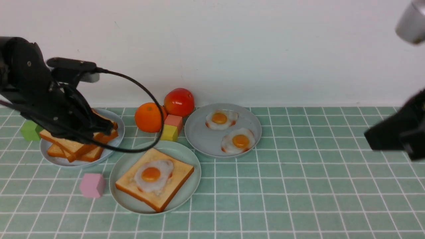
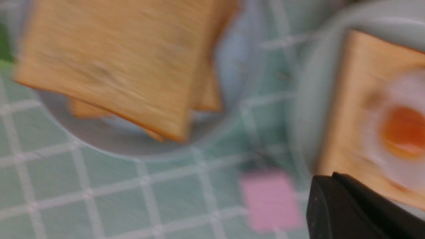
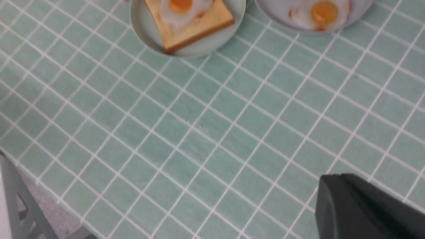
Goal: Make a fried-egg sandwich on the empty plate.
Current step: Use the left arm to grab a slice of bread
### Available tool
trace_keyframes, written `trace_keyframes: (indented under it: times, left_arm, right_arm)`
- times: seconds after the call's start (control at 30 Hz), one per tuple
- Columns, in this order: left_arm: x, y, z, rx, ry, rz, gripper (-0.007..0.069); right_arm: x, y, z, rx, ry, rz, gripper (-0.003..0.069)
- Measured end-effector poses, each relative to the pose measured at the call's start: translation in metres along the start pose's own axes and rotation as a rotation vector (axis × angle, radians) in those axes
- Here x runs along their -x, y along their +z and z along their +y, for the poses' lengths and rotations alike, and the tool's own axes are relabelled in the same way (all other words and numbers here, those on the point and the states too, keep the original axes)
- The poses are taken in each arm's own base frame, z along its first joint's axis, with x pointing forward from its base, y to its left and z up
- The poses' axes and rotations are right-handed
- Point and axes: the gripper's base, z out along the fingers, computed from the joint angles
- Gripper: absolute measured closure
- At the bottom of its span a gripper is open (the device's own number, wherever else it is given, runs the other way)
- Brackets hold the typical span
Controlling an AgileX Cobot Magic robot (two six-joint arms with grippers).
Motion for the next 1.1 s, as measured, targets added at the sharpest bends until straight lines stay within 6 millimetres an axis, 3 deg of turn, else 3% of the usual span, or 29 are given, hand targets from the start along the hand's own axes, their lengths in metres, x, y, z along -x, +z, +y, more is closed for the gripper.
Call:
trace_keyframes:
  times: [0.13,0.23,0.3,0.33,0.5,0.6,0.9,1.07,1.1]
  left_arm:
    - [0.006,0.012,0.01,0.079,0.12,-0.015,0.0628]
    - [0.008,0.019,0.013,0.114,0.174,-0.03,0.0575]
    - [0.01,0.03,0.014,0.128,0.203,-0.037,0.0481]
    - [0.01,0.03,0.014,0.129,0.205,-0.039,0.0472]
    - [0.005,0.055,0.016,0.149,0.267,0.018,0.0227]
    - [0.004,0.066,0.018,0.17,0.319,0.032,0.0167]
    - [-0.003,0.098,0.017,0.164,0.364,0.068,0.0165]
    - [-0.002,0.098,0.018,0.168,0.371,0.065,0.0217]
    - [-0.001,0.098,0.018,0.171,0.375,0.065,0.0263]
  right_arm:
    - [-0.004,0.0,0.0,0.0,0.001,0.005,0.0642]
    - [-0.004,0.0,0.0,-0.001,0.001,0.001,0.0638]
    - [-0.003,0.0,-0.001,-0.011,-0.003,-0.008,0.0636]
    - [-0.003,0.0,-0.001,-0.012,-0.004,-0.009,0.0636]
    - [-0.001,0.0,-0.002,-0.026,-0.011,-0.025,0.0631]
    - [-0.001,0.0,-0.002,-0.028,-0.011,-0.027,0.0627]
    - [-0.001,0.0,-0.002,-0.029,-0.013,-0.032,0.0618]
    - [-0.001,0.0,-0.002,-0.028,-0.012,-0.034,0.0615]
    - [-0.001,0.0,-0.002,-0.026,-0.011,-0.034,0.0613]
